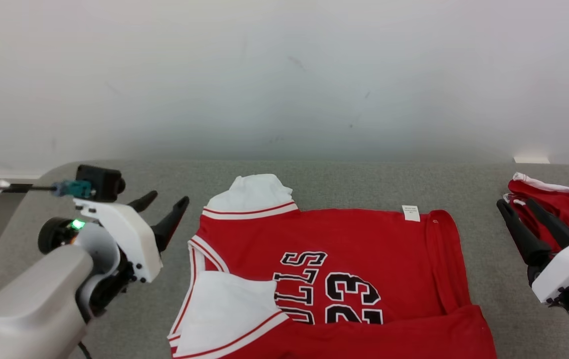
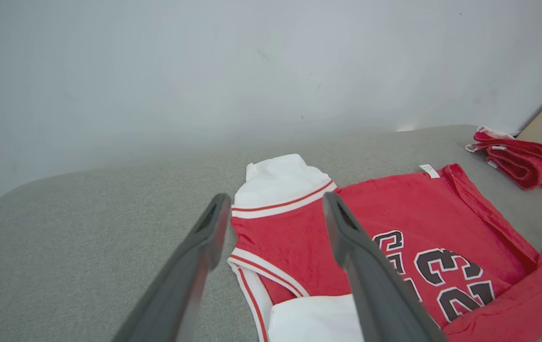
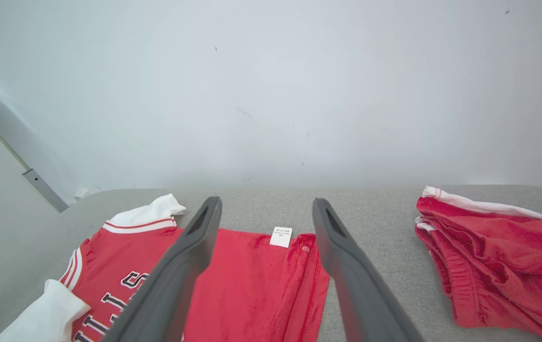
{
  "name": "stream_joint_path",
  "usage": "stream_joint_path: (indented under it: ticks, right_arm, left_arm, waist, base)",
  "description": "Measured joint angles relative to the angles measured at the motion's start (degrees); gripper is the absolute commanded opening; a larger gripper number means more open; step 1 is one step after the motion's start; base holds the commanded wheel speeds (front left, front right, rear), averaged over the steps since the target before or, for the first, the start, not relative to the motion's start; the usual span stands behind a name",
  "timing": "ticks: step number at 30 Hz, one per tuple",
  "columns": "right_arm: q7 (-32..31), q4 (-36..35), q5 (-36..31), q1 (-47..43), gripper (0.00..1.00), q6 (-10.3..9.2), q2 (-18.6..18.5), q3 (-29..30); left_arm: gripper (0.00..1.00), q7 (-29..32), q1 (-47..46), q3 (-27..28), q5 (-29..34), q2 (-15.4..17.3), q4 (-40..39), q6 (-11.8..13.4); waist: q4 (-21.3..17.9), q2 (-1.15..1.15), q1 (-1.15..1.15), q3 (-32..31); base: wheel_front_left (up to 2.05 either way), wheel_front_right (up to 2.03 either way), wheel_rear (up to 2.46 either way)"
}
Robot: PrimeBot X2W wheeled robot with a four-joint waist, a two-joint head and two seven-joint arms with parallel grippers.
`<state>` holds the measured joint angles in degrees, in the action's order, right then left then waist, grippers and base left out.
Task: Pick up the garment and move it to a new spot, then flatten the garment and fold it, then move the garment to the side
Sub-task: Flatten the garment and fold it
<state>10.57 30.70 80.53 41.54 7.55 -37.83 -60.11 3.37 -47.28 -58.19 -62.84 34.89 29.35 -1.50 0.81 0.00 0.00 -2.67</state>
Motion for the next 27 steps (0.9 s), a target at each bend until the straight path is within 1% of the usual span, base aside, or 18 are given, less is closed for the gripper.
stream_joint_path:
  ticks: [2,4,6,8,9,12,14,17,19,21,24,27]
  right_arm:
    - [3.4,0.5,-1.5,-2.2,1.00,0.00,1.0,2.4]
    - [4.2,0.6,-4.0,-4.1,1.00,0.00,2.0,5.8]
    - [4.3,0.2,-8.7,-6.4,1.00,0.00,3.6,14.0]
    - [4.5,-1.1,-17.2,-9.7,1.00,0.00,4.9,24.7]
    - [4.6,-2.0,-20.8,-12.5,1.00,-0.04,6.3,30.0]
    - [4.6,-6.6,-32.4,-24.0,1.00,-0.04,12.7,41.9]
    - [4.6,-8.9,-37.4,-30.7,1.00,-0.03,16.8,46.8]
    - [4.6,-10.5,-44.1,-38.2,1.00,-0.03,20.6,50.4]
    - [4.1,-10.6,-47.4,-40.8,1.00,-0.03,22.0,50.9]
    - [3.1,-10.2,-48.9,-42.6,1.00,-0.03,23.5,50.7]
    - [1.1,-8.8,-50.2,-43.4,1.00,-0.02,24.7,50.3]
    - [-0.5,-6.6,-50.3,-43.3,1.00,-0.02,25.9,49.9]
  left_arm:
    - [1.00,-5.7,1.9,0.9,1.5,-0.1,-0.9,2.6]
    - [1.00,-11.3,3.9,1.6,3.4,0.1,-2.3,5.5]
    - [1.00,-15.3,6.8,2.6,4.0,0.2,-4.3,8.1]
    - [1.00,-17.0,9.9,3.4,4.9,0.2,-6.4,10.5]
    - [1.00,-17.6,11.5,4.0,4.9,0.1,-7.6,11.5]
    - [1.00,-18.2,16.3,5.9,5.9,-0.5,-10.9,14.0]
    - [1.00,-18.3,20.3,7.6,6.7,-1.6,-12.4,15.4]
    - [1.00,-18.4,25.8,10.3,9.2,-3.1,-14.1,16.9]
    - [1.00,-18.4,29.6,12.2,10.3,-4.2,-14.7,17.3]
    - [1.00,-18.4,33.2,15.0,11.4,-5.5,-15.2,17.4]
    - [1.00,-18.4,37.1,18.6,13.3,-6.9,-15.2,17.7]
    - [1.00,-18.4,40.0,19.9,15.5,-8.6,-14.1,17.1]
  waist:
    - [0.4,0.00,0.00,-0.6]
    - [0.7,0.00,0.00,-1.2]
    - [0.9,0.00,-0.01,-1.7]
    - [1.1,0.00,-0.01,-1.9]
    - [1.3,0.00,-0.01,-2.0]
    - [1.7,0.00,-0.01,-2.1]
    - [1.9,0.00,-0.01,-2.0]
    - [1.9,0.00,-0.01,-1.7]
    - [1.4,0.00,-0.01,-1.5]
    - [0.9,0.00,-0.01,-1.2]
    - [-0.1,0.00,-0.01,-0.9]
    - [-0.6,0.00,-0.01,-0.6]
  base:
    - [0.00,0.00,0.00]
    - [0.00,0.00,0.00]
    - [0.00,0.00,0.00]
    - [0.00,0.00,0.00]
    - [0.00,0.00,0.00]
    - [0.00,0.00,0.00]
    - [0.00,0.00,0.00]
    - [0.00,0.00,0.00]
    - [0.00,0.00,0.00]
    - [0.00,0.00,0.00]
    - [0.00,0.00,0.00]
    - [0.00,0.00,0.00]
